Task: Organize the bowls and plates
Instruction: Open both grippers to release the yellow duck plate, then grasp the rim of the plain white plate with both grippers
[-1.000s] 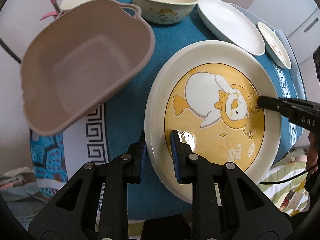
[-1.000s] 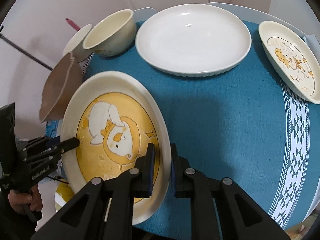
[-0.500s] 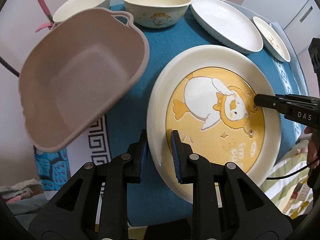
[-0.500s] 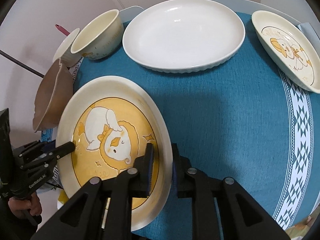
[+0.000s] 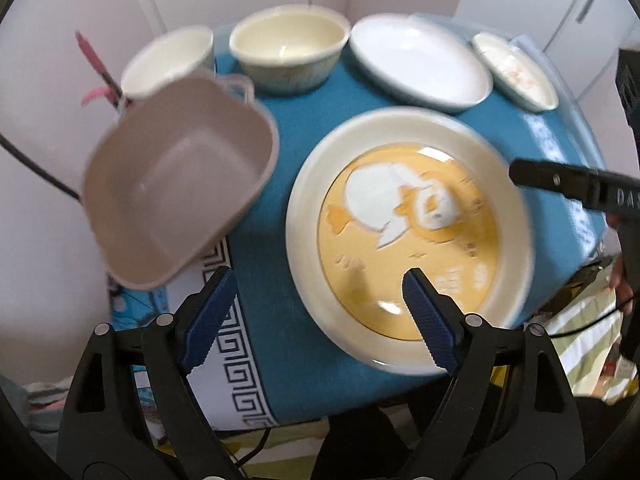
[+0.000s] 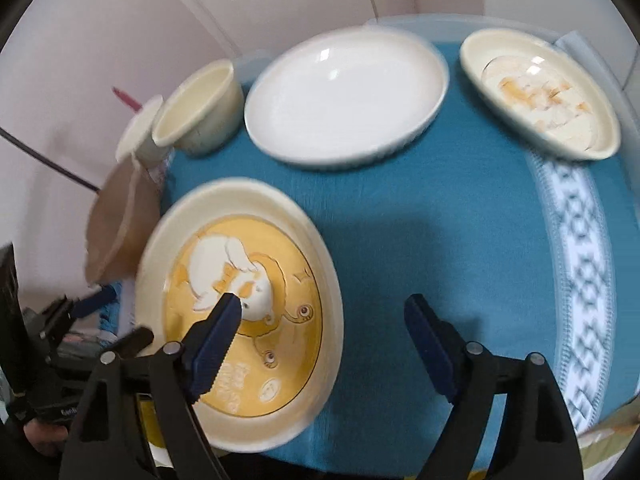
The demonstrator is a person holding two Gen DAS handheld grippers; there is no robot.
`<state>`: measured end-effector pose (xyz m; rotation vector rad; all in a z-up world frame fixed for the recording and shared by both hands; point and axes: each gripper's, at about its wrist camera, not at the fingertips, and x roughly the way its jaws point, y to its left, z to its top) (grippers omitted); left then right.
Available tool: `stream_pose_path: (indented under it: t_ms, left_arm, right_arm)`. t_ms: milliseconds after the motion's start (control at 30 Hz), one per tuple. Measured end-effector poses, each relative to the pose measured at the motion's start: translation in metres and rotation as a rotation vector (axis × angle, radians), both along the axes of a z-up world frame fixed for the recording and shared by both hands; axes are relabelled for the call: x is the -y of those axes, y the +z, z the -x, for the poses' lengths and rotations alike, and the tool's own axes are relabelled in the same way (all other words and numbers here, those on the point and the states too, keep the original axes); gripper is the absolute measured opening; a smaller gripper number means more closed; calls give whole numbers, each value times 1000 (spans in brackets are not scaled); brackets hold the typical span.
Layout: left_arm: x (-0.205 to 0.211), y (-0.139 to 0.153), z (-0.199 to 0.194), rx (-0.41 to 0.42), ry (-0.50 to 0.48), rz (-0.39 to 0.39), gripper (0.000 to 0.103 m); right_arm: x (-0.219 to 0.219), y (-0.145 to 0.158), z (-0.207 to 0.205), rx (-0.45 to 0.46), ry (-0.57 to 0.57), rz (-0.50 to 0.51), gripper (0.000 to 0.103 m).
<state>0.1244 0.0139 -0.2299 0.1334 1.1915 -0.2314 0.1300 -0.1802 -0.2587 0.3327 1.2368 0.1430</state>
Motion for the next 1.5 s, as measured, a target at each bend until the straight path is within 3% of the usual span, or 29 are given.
stream_pose_path:
  t_ms: [67, 133, 167, 233, 333, 467, 567, 667, 800, 933, 1033, 1100, 1167, 1300, 1367, 1500]
  left_arm:
    - [7, 23, 1, 54, -11, 18, 85]
    - [12, 45, -3, 109, -14, 56, 87]
    - [17, 58, -8, 139, -11, 81, 93]
    - [24, 75, -17, 185, 0, 124, 102]
    - [32, 93, -34, 231, 30, 161, 103]
    - [44, 97, -61, 225, 128, 211, 103]
    - [49, 87, -76, 177, 227, 251, 103]
    - [56, 67, -93, 125, 308, 278, 103]
    - [68, 34, -114, 71, 394, 285, 101]
    - [73, -1, -134, -5, 451, 292, 83]
    - [74, -25, -146, -53, 481, 280, 71]
    - [76, -37, -152, -71, 492, 268, 68]
    - [79, -44, -154, -81, 494, 261, 64]
    - [83, -53, -156, -86, 490, 242, 62]
    - [85, -58, -156, -96, 491, 241, 51]
    - [88, -65, -156, -101, 494, 238, 47]
  right_arm:
    - [5, 27, 2, 70, 1, 21, 81]
    - [9, 52, -2, 139, 7, 31, 95]
    - [13, 65, -3, 181, 5, 36, 103]
    - [17, 85, -4, 259, 6, 48, 103]
    - [32, 118, -16, 349, 40, 90, 103]
    - [55, 138, -50, 318, 70, 180, 103]
    - [78, 139, -80, 314, 113, 182, 103]
    - [90, 128, -112, 275, 213, 187, 103]
    - [101, 89, -158, 170, 360, 118, 103]
    - [95, 41, -194, 89, 489, 71, 102]
    - [90, 12, -208, 32, 558, 49, 83]
    - [85, -7, -214, -9, 597, 36, 68]
    - [82, -24, -218, -35, 629, 35, 60]
    - [79, -42, -219, -51, 684, 30, 51]
    - [80, -46, -220, -61, 692, 29, 45]
    - [82, -52, -221, -71, 709, 22, 35]
